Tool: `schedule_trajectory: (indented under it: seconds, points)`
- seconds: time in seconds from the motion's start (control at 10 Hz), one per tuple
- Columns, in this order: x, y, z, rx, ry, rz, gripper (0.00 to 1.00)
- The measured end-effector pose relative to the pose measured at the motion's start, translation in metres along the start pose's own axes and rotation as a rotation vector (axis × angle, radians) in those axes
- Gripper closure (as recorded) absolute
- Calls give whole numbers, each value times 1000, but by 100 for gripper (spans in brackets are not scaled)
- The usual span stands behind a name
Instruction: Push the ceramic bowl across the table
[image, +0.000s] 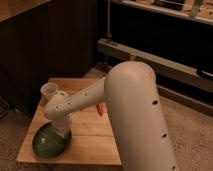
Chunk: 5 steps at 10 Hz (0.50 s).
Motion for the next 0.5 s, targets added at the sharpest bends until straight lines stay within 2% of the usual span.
schedule_trajectory:
  seconds: [0.5]
  points:
    - [2, -3, 0, 1, 2, 3, 91]
